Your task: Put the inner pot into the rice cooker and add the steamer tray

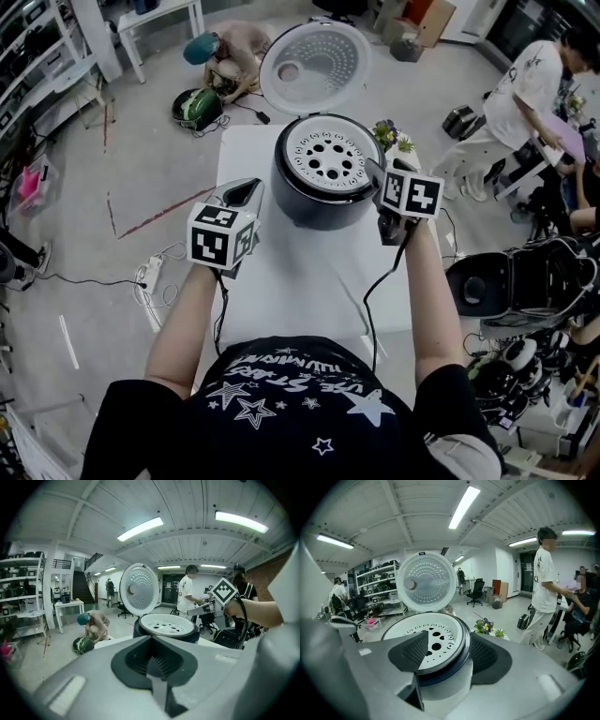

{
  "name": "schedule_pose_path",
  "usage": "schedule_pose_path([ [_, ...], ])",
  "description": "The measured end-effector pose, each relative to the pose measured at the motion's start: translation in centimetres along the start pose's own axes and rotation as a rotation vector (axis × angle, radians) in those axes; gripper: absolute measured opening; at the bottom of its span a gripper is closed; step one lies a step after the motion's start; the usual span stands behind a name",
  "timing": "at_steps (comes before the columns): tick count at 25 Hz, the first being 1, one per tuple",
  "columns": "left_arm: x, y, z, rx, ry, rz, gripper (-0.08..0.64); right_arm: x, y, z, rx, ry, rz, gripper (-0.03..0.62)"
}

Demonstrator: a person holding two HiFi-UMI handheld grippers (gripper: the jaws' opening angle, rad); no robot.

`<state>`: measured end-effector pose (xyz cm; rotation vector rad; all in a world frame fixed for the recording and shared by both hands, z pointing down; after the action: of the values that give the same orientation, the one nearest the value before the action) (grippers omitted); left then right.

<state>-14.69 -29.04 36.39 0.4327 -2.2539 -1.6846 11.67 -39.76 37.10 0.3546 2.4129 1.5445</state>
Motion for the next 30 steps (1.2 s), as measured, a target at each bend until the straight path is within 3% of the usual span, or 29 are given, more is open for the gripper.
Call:
schedule_pose_path([
  [10, -4.4, 1.6, 3.7, 0.008, -0.023, 0.005, 0.000, 3.4, 0.3, 5.5, -0.107, -0.071, 0.128, 0.264],
  [21, -9.8, 6.1, 8.4, 0.038, -0.058, 0.027, 0.000, 5.2, 6.1, 12.3, -0.123, -0.124, 0.140, 0.199],
  [27, -13.8, 9.2, 11.3, 0.096, -0.046, 0.044, 0.000, 4.9, 10.5, 16.0, -0.109, -0.141, 0.095, 0.161],
  [30, -15.5, 10.4, 12.3, 0.104, -0.059, 0.042, 0.000, 4.4, 12.4, 17.4, -0.109, -0.139, 0.078, 0.106],
])
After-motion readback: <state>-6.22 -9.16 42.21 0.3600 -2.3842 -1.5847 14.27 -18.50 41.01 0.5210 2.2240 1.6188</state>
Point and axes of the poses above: the fingertips, and each gripper's own axes: z backward along the fingers, x to its left, y out of its underside, the point moved 3 cm from there along z, backward along the fingers, and after that the axes turned 7 degrees about -x, right-handed, at the moved point
